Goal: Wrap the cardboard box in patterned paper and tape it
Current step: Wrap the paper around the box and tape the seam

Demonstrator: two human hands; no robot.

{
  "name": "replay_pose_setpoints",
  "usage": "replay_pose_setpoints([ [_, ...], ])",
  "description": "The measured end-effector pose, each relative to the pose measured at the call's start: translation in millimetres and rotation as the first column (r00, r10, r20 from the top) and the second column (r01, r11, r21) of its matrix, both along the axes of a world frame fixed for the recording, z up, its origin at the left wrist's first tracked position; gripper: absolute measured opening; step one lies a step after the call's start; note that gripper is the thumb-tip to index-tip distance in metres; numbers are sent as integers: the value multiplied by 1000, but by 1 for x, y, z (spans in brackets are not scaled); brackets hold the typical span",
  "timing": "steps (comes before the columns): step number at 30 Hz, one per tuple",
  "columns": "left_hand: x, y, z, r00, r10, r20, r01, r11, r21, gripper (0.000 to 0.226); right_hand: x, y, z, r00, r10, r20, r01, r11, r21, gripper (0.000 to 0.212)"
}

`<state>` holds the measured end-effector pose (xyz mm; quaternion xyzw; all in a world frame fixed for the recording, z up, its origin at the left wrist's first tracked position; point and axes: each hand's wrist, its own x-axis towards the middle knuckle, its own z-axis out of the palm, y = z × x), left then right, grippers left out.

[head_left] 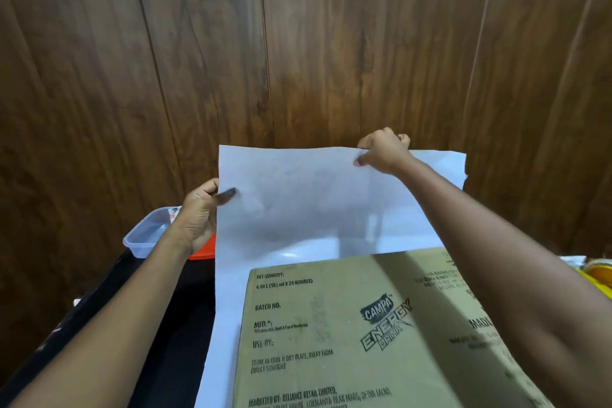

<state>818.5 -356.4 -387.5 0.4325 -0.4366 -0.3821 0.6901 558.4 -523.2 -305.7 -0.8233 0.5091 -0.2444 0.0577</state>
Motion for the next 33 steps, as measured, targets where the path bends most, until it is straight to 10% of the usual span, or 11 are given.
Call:
replay_pose_setpoints([
  [3,-9,19,9,979,203,-6,-203,978,-55,20,-23,39,10,998,70,-4,-71,996,-46,14],
  [7,-39,57,20,829,548,-115,-559,801,-214,30,-49,100,3,992,120,-27,-123,984,-132,28],
  [12,-104,132,21,303,910,283,-602,414,-683,44,-72,171,-23,996,84,-42,-92,959,-269,13],
  [20,-197,183,-34,-21,581,813,38,813,-580,45,-99,230,-73,995,82,-49,-91,971,-222,15],
  [26,-217,178,-74,-392,393,832,-99,881,-463,97,-117,251,-116,990,124,-66,-135,970,-203,22],
  [33,-233,181,-83,-362,422,831,-165,849,-503,85,-129,270,-142,983,182,-23,-180,932,-315,25],
])
